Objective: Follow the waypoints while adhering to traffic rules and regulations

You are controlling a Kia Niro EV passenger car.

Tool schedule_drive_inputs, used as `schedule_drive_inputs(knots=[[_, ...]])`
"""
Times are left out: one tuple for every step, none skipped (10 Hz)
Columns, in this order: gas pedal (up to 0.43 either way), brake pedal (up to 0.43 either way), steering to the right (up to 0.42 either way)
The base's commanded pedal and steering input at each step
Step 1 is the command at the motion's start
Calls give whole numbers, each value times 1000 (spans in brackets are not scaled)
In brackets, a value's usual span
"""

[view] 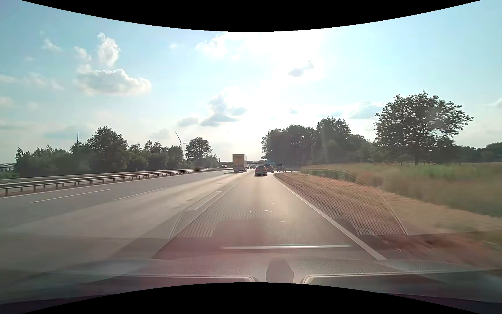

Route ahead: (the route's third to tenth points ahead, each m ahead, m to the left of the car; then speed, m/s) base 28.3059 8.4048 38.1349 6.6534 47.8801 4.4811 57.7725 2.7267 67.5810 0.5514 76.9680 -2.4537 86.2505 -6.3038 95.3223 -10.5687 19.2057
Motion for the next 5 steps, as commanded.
schedule_drive_inputs(knots=[[110,0,-3],[110,0,-3],[110,0,-3],[110,0,-2],[110,0,-2]])
